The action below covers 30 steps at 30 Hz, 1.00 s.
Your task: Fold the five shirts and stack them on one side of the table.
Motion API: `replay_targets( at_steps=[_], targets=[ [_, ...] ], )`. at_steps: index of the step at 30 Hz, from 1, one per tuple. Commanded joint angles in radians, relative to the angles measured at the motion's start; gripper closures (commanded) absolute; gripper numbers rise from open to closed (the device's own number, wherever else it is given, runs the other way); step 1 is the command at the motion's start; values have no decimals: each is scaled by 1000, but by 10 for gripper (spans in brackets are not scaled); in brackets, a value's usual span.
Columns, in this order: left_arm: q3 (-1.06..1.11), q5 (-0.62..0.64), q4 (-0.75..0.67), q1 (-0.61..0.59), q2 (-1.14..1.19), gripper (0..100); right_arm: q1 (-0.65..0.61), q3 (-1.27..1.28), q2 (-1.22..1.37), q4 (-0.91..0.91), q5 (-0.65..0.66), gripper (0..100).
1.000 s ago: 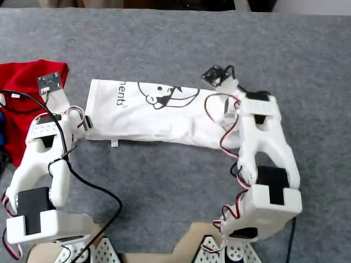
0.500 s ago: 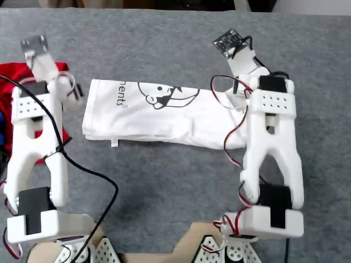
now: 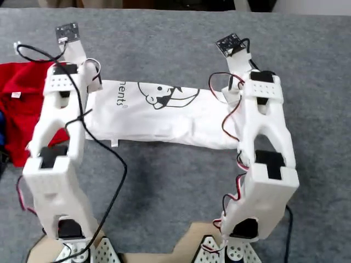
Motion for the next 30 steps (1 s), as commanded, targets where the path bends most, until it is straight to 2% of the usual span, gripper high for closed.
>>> replay_targets(
  at_steps=[1, 4, 10, 17, 23, 25, 27, 30],
  targets=[
    [-255, 8, 74, 8, 156, 981, 12, -68, 21, 3, -3, 978],
    [-423, 0, 130, -6, 311, 981, 13, -87, 62, 3, 12, 978],
    [-707, 2, 222, -37, 547, 981, 22, -127, 159, 3, 124, 978],
    [-976, 2, 379, -51, 659, 981, 22, -142, 151, 34, 155, 979],
    [-1229, -2, 635, -52, 659, 974, 25, -47, -38, 25, 152, 979],
    [-1316, -23, 736, -54, 662, 934, 27, 24, -99, -20, 152, 979],
    [-1364, -43, 825, -49, 670, 840, 27, 96, -148, -80, 157, 979],
    [-1252, -41, 821, -66, 648, 722, 27, 160, -193, -127, 158, 978]
  ],
)
